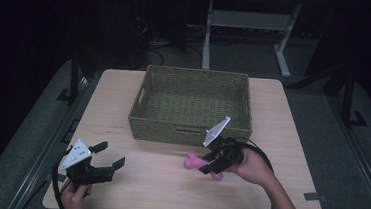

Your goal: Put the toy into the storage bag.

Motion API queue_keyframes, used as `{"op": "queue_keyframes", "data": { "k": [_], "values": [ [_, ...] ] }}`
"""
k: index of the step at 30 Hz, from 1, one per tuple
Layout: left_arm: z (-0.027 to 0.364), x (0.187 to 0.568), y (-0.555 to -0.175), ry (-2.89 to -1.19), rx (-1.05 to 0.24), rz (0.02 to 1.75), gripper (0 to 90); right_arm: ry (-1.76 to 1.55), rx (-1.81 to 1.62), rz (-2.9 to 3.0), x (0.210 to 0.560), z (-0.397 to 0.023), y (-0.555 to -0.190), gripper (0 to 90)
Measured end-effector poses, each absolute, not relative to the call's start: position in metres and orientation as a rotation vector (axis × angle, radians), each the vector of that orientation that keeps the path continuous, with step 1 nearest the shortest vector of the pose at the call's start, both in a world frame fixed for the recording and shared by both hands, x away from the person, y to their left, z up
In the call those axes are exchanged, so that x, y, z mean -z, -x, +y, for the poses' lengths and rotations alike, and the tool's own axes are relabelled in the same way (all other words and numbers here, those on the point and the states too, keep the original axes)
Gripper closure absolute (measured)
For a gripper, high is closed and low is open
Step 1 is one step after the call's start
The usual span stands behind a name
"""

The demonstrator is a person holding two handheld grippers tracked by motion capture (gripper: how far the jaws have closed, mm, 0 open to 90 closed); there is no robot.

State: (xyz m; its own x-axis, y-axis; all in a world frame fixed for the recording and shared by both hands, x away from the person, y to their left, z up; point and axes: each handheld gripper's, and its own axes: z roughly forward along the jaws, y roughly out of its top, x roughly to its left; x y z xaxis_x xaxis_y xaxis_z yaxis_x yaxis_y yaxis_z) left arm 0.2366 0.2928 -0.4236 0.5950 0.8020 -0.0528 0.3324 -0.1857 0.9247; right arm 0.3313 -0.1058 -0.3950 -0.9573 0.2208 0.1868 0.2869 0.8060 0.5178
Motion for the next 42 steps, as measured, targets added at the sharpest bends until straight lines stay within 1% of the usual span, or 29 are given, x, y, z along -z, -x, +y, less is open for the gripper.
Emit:
{"op": "queue_keyframes", "data": {
  "k": [6, 21, 29, 42],
  "values": [
    [0.294, 0.424, -0.236, -1.767, -0.558, 0.936, 13.9, 0.439, 0.886, -2.836, 0.387, -0.116, -0.344, 58.2],
    [0.294, 0.423, -0.237, -1.770, -0.563, 0.929, 13.8, 0.417, 0.894, -2.844, 0.355, -0.121, -0.357, 58.2],
    [0.293, 0.424, -0.237, -1.774, -0.558, 0.931, 13.8, 0.386, 0.906, -2.841, 0.336, -0.119, -0.365, 58.2],
    [0.293, 0.424, -0.238, -1.772, -0.558, 0.936, 13.8, 0.356, 0.904, -2.853, 0.323, -0.109, -0.374, 58.2]
  ]
}}
